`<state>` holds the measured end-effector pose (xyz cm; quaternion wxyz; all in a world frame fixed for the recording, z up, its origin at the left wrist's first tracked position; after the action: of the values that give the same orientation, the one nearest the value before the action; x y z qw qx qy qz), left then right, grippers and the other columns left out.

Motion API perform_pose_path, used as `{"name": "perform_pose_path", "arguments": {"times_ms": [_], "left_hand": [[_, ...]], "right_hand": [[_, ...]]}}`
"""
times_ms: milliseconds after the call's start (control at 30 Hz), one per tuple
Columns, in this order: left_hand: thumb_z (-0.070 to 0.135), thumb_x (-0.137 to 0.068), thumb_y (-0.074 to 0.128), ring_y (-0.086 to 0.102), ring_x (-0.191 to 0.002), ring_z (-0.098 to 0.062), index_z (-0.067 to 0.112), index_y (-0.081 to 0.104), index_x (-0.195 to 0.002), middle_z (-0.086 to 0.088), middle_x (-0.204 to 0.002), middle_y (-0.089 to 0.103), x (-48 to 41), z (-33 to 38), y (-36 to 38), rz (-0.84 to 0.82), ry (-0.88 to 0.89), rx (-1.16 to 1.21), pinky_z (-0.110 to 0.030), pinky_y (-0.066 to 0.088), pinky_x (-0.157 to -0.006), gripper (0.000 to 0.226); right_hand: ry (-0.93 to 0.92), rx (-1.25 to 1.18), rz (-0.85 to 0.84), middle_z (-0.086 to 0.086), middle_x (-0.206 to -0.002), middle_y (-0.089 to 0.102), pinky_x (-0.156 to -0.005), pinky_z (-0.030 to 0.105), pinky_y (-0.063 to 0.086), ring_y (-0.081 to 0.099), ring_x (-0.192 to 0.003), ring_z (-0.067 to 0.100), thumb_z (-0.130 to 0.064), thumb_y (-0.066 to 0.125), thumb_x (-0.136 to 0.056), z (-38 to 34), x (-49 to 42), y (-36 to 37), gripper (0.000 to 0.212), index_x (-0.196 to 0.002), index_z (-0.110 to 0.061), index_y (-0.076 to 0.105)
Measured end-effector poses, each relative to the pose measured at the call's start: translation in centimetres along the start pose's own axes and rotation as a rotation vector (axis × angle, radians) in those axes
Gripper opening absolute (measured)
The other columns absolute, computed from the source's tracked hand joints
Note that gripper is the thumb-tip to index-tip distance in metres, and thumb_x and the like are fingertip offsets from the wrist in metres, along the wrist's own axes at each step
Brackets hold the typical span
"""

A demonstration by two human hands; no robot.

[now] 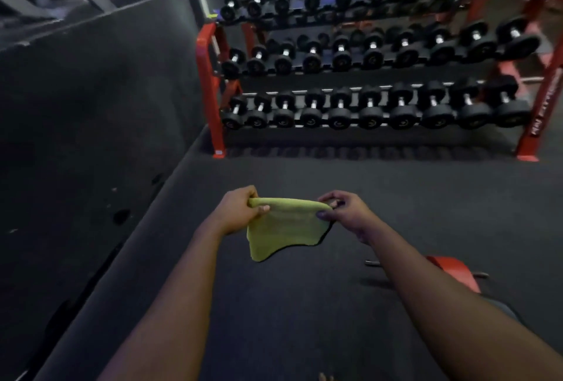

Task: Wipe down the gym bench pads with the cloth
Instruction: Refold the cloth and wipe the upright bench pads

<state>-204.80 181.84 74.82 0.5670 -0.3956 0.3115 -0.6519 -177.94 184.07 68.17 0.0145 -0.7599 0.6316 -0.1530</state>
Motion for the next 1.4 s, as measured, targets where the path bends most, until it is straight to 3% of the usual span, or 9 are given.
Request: {"name": "perform_pose_path", "arguments": {"times_ms": [367, 433, 533, 700, 867, 1033, 1167, 1300, 1400], "left_hand": [[0.042, -0.100, 0.050, 0.062, -0.084, -0.025, 0.019, 0.043, -0.109, -0.008, -0.092, 0.062, -18.9, 10.4, 3.3, -0.122, 0.395, 0.253, -0.032, 0.045, -0.061, 0.026], [0.046, -0.096, 0.056, 0.060, -0.093, -0.025, 0.019, 0.044, -0.118, -0.007, -0.102, 0.060, -20.3, 13.8, 5.1, -0.273, 0.505, 0.242, -0.033, 0.044, -0.070, 0.037], [0.053, -0.079, 0.075, 0.057, -0.100, -0.021, 0.021, 0.039, -0.125, -0.003, -0.112, 0.056, -20.8, 16.7, 7.2, -0.525, 0.597, 0.117, -0.031, 0.046, -0.074, 0.066], [0.040, -0.067, 0.090, 0.060, -0.102, -0.024, 0.009, 0.048, -0.115, -0.008, -0.111, 0.062, -15.9, 24.7, 13.5, -0.817, 0.874, -0.052, -0.039, 0.052, -0.083, 0.071], [0.028, -0.084, 0.075, 0.060, -0.092, -0.036, 0.008, 0.041, -0.098, -0.012, -0.091, 0.060, -4.6, 31.1, 18.5, -0.777, 1.157, 0.038, -0.034, 0.040, -0.063, 0.042], [0.013, -0.086, 0.063, 0.059, -0.101, -0.047, 0.003, 0.040, -0.109, -0.028, -0.109, 0.060, 7.2, 35.9, 22.8, -0.703, 1.152, 0.169, -0.043, 0.047, -0.076, 0.034], [0.022, -0.085, 0.068, 0.060, -0.103, -0.047, 0.000, 0.045, -0.116, -0.028, -0.112, 0.061, 14.8, 38.7, 25.9, -0.663, 1.027, 0.255, -0.044, 0.049, -0.080, 0.044], [0.042, -0.089, 0.067, 0.063, -0.095, -0.036, 0.009, 0.055, -0.104, -0.015, -0.098, 0.065, 23.3, 39.5, 31.9, -0.905, 1.130, 0.292, -0.031, 0.041, -0.069, 0.038], [0.060, -0.089, 0.051, 0.052, -0.113, -0.024, 0.027, 0.053, -0.115, -0.004, -0.115, 0.056, 25.3, 37.5, 35.5, -0.997, 1.120, 0.390, -0.031, 0.039, -0.086, 0.042]], "right_hand": [[0.112, 0.160, 0.530, 0.004, -0.086, 0.061, -0.072, 0.033, 0.045, 0.054, -0.082, 0.017, -0.021, 0.062, -0.101, -0.4, -3.7, -8.2, 0.010, -0.096, -0.013, 0.065], [0.187, 0.113, 0.748, 0.000, -0.078, 0.056, -0.064, 0.033, 0.042, 0.051, -0.075, 0.016, -0.023, 0.058, -0.103, 0.2, -1.2, -8.9, 0.016, -0.091, -0.013, 0.060], [0.269, 0.031, 0.937, 0.009, -0.085, 0.059, -0.075, 0.041, 0.046, 0.052, -0.081, 0.021, -0.023, 0.059, -0.102, 1.1, 2.0, -9.1, 0.018, -0.094, -0.006, 0.062], [0.423, -0.031, 1.348, 0.009, -0.084, 0.058, -0.067, 0.031, 0.036, 0.051, -0.079, 0.019, -0.017, 0.063, -0.099, 2.7, 13.4, -8.6, 0.012, -0.092, -0.008, 0.062], [0.545, -0.137, 1.703, 0.007, -0.087, 0.067, -0.069, 0.022, 0.048, 0.058, -0.072, 0.015, -0.005, 0.067, -0.094, 4.7, 25.2, -6.2, 0.011, -0.104, -0.003, 0.071], [0.681, -0.277, 2.036, 0.013, -0.105, 0.075, -0.089, 0.037, 0.055, 0.071, -0.096, 0.030, -0.011, 0.070, -0.091, 6.7, 37.9, -5.2, 0.011, -0.102, -0.013, 0.072], [0.798, -0.280, 2.049, 0.008, -0.117, 0.073, -0.080, 0.024, 0.040, 0.065, -0.112, 0.025, -0.021, 0.064, -0.096, 8.7, 45.0, -6.3, 0.019, -0.113, -0.015, 0.072], [0.675, -0.466, 1.868, 0.020, -0.141, 0.057, -0.105, 0.046, 0.045, 0.056, -0.129, 0.036, -0.024, 0.044, -0.109, 12.0, 49.0, -9.8, 0.035, -0.137, -0.009, 0.056], [0.533, -0.600, 1.747, 0.017, -0.130, 0.060, -0.079, 0.039, 0.054, 0.065, -0.099, 0.030, -0.025, 0.032, -0.112, 12.9, 49.2, -11.9, 0.039, -0.143, -0.012, 0.052]]}}
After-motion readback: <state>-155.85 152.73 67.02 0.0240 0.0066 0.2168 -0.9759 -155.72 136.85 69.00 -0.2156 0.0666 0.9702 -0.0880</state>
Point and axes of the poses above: each hand's wrist, its own x-axis away from the middle knuckle, its own y-axis out of the palm, z = x × y, the point moved 2 cm from there along -x, towards the middle knuckle
